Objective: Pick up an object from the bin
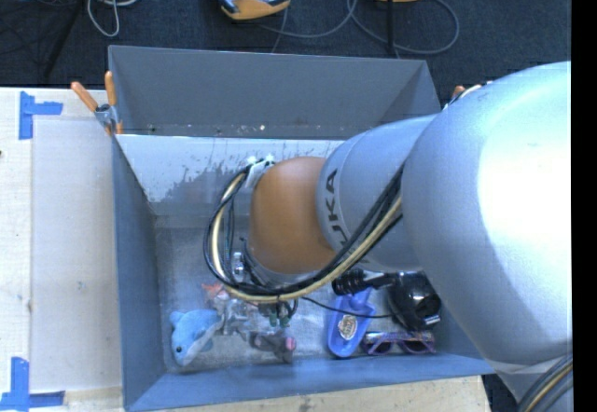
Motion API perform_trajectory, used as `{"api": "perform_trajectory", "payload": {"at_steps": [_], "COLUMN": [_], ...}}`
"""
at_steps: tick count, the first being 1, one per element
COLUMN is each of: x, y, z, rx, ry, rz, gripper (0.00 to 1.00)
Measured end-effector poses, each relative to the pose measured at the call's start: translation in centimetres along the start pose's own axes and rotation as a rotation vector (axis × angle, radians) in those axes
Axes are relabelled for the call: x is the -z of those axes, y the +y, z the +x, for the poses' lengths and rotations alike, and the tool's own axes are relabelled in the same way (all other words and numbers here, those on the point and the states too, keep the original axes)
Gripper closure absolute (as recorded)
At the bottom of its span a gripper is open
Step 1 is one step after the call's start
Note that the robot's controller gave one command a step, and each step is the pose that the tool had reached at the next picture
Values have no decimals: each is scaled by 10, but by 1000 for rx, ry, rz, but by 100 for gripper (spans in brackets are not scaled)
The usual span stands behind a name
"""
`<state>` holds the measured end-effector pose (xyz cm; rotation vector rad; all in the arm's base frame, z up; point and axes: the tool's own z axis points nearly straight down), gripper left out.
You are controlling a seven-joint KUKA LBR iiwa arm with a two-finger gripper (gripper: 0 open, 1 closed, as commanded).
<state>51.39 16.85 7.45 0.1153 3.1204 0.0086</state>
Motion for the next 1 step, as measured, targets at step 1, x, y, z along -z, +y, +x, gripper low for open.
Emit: {"api": "perform_trajectory", "payload": {"at_steps": [1], "x": [116], "y": [-21], "z": [-14], "rx": [-14], "ry": [20], "rz": [7], "gripper": [100]}}
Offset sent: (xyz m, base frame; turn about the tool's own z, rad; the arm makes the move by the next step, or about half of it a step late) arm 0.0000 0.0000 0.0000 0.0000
